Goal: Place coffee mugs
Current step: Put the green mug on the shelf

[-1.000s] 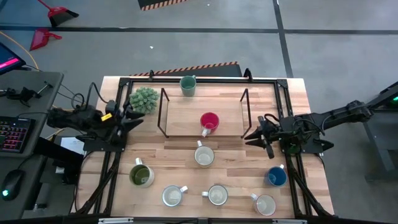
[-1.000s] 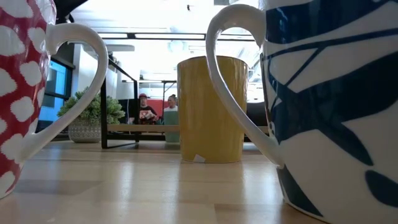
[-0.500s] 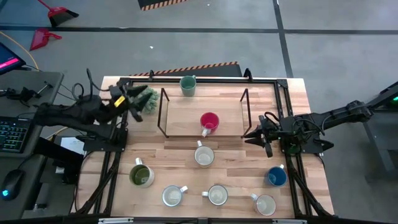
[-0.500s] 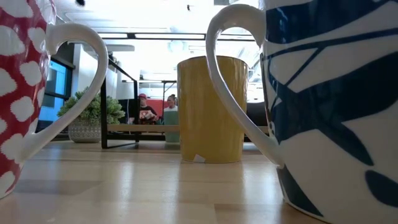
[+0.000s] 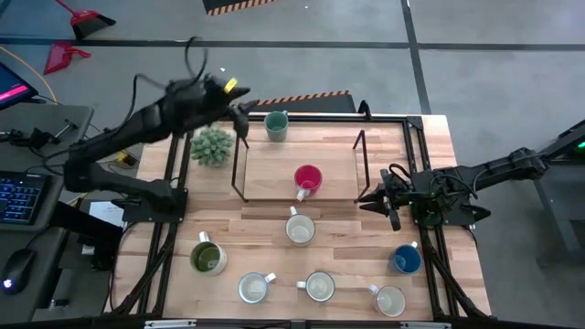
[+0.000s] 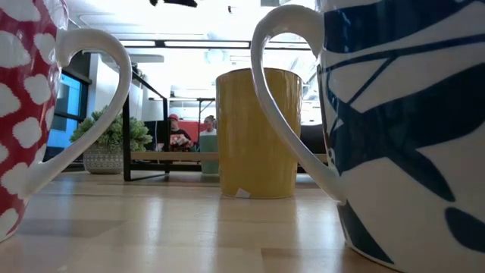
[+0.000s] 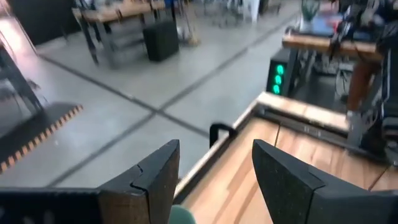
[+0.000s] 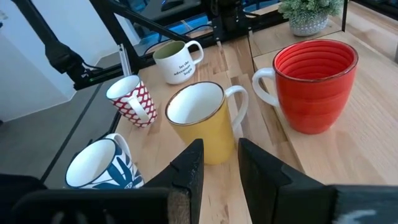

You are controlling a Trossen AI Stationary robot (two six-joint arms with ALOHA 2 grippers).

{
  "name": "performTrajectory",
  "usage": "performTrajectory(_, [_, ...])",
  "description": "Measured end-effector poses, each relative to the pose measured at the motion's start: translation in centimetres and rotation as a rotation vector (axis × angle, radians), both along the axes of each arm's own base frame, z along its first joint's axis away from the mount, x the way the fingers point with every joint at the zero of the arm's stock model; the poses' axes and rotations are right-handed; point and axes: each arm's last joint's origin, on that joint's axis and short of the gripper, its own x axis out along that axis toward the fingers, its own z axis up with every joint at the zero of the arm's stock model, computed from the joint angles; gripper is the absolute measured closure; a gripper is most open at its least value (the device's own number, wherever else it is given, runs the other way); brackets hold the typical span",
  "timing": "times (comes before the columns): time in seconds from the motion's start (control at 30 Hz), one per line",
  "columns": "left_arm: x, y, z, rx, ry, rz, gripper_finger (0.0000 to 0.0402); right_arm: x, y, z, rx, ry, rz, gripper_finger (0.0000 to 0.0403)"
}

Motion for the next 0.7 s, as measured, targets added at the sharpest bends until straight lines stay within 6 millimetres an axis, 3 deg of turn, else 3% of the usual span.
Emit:
performTrajectory(0.13, [1.6, 3.3, -0.6, -0.099, 0.109, -0.025, 0.0208, 0.0, 0.0, 0.0, 0.0, 0.0, 0.001, 0.0323])
performTrajectory(0.37, [4.7, 8.1, -4.3, -0.252, 0.23, -0.049, 0.0208, 0.0, 0.0, 0.0, 0.002, 0.001, 0.005, 0.0323])
performTrajectory(0.7, [8.5, 11.5, -11.1, -0.388, 0.391, -0.023, 0.0208, -0.1, 0.1, -0.2, 0.014, 0.02, 0.025, 0.0323])
